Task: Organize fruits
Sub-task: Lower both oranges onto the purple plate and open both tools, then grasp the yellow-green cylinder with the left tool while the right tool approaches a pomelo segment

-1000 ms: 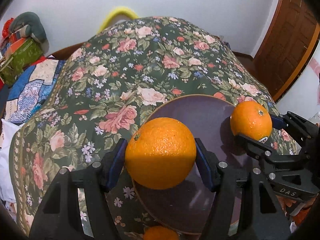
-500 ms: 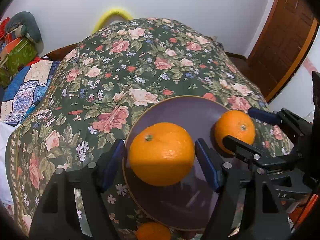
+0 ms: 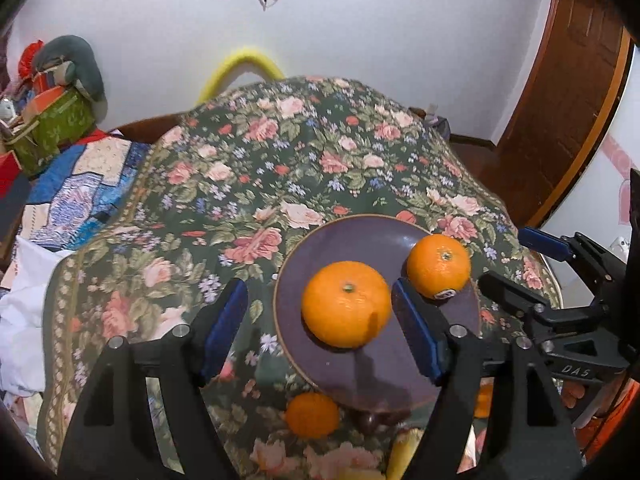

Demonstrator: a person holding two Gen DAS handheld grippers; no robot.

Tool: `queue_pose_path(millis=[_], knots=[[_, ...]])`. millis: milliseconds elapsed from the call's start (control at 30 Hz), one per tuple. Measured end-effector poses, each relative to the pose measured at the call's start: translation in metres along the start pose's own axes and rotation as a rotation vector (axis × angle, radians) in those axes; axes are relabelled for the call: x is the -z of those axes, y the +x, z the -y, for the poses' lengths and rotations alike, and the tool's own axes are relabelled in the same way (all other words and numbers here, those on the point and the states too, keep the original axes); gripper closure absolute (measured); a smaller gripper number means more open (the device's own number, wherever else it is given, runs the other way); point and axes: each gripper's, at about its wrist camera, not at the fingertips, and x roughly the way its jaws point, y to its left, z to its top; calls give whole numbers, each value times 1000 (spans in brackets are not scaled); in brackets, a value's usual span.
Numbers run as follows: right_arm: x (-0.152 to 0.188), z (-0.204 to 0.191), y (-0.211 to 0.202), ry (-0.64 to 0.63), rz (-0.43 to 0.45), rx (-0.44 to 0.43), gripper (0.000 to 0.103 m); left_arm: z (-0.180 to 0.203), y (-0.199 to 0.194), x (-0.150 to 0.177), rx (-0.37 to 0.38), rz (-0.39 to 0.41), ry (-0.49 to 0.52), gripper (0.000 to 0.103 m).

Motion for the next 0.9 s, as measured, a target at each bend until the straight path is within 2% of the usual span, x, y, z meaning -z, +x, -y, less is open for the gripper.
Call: queue_pose_path(millis=[267,367,500,700,900], knots=[[6,-10,-53,11,71,11,22,4,-58,17,-25,77,9,28],[9,-14,-72,11,95,20,22,5,-82,26,-46,115,13,18],[15,-19,-94,15,118,24,22,6,-110,40,-80,158,30,13],[27,-27,-117,11,133,45,22,5,-137,62,-90,166,31,11],[42,-32,-125,15,124,65,22,2,-143,86,-85,152,30,10]])
